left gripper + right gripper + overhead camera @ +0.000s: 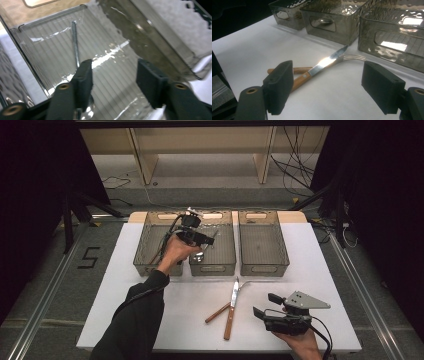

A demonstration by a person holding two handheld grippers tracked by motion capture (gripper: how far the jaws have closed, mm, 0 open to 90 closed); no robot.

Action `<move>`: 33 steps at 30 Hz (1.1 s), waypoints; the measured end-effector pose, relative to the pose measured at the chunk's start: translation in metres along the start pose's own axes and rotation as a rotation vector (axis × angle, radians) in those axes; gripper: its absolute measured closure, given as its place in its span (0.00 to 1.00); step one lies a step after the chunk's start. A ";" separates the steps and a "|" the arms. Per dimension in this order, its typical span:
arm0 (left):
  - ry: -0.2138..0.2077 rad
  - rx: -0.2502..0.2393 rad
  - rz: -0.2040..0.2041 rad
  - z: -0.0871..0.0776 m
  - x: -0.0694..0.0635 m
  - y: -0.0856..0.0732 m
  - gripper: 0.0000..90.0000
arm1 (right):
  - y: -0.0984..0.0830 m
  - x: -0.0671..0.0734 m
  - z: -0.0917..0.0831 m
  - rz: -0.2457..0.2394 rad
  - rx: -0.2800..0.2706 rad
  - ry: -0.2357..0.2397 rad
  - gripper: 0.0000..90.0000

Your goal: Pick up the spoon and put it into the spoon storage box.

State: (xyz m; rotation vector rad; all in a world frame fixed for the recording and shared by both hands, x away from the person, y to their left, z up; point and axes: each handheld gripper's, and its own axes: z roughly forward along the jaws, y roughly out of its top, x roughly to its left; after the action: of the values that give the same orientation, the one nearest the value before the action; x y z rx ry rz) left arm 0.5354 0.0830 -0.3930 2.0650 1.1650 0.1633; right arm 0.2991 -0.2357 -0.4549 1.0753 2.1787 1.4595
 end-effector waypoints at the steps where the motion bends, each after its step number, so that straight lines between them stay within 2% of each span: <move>1: -0.006 -0.005 0.000 -0.003 -0.002 -0.001 0.46 | 0.000 0.000 0.000 0.002 0.002 0.000 0.29; 7: -0.025 -0.033 0.018 -0.019 -0.016 -0.013 0.36 | 0.001 0.001 0.000 0.006 0.004 0.000 0.29; 14: -0.057 -0.094 0.025 -0.043 -0.031 -0.041 0.33 | 0.000 0.002 0.002 0.003 0.012 -0.001 0.29; 16: -0.056 -0.087 0.045 -0.047 -0.035 -0.050 0.32 | 0.000 0.003 0.002 0.003 0.009 -0.002 0.29; 24: -0.069 -0.094 0.066 -0.060 -0.044 -0.084 0.29 | -0.001 0.003 0.003 0.008 0.012 -0.003 0.29; 29: -0.078 -0.115 0.056 -0.065 -0.046 -0.103 0.28 | -0.001 0.004 0.004 0.006 0.015 -0.002 0.29; 33: -0.074 -0.107 0.061 -0.066 -0.050 -0.113 0.27 | -0.001 0.005 0.004 0.004 0.018 -0.009 0.29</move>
State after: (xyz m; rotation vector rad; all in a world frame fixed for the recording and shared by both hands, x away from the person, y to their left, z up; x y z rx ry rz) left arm 0.4000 0.1148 -0.4090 1.9970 1.0275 0.1738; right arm 0.2975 -0.2292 -0.4567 1.0910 2.1892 1.4363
